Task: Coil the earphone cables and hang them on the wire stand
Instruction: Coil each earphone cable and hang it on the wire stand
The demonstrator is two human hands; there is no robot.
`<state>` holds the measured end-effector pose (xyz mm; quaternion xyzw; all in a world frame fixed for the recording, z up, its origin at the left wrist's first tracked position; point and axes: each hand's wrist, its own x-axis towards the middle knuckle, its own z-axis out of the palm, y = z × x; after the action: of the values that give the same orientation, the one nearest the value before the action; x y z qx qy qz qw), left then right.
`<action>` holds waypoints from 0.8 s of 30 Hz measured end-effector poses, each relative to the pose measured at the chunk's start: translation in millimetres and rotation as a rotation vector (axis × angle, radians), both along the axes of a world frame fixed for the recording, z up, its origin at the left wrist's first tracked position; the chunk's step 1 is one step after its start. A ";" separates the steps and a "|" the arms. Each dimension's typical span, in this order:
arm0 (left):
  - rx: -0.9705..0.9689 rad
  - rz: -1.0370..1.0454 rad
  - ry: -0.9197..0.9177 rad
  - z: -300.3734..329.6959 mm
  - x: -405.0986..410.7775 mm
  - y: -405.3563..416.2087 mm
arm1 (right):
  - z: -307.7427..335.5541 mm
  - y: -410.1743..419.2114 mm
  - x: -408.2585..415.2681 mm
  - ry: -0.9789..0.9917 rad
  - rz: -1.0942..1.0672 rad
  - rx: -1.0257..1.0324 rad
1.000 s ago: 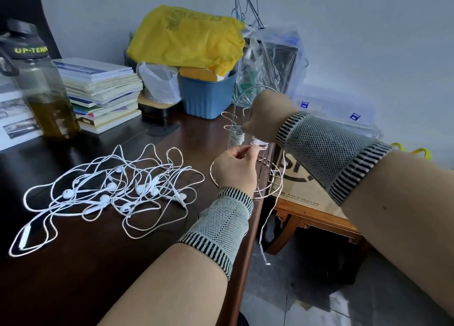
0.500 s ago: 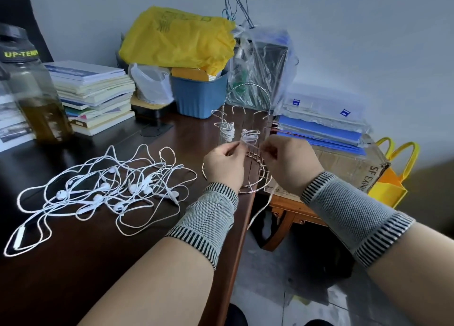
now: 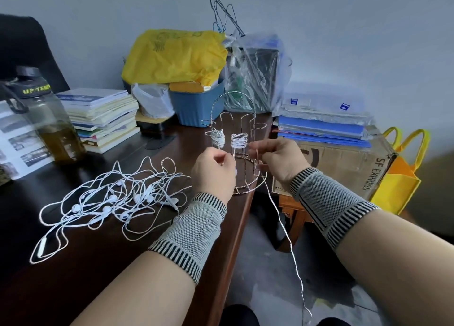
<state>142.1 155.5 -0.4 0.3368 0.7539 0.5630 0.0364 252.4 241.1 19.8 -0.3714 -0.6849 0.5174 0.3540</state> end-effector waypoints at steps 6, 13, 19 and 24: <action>-0.161 -0.198 -0.081 -2.1 28.4 9.1 | -7.1 -0.3 -5.2 0.110 0.031 -0.065; -0.190 -0.341 -0.257 5.8 28.3 9.6 | -15.2 0.7 -9.0 0.172 0.002 -0.099; -0.246 -0.260 0.217 39.4 7.4 -7.5 | -20.9 4.8 -12.4 0.175 -0.026 -0.076; -0.166 -0.245 0.246 61.1 -4.0 -5.8 | -21.7 7.7 -18.4 0.220 -0.044 -0.095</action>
<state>138.0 149.7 60.7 0.4881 0.7499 0.4448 0.0400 234.0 248.9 -1.9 -0.3434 -0.6084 0.5789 0.4205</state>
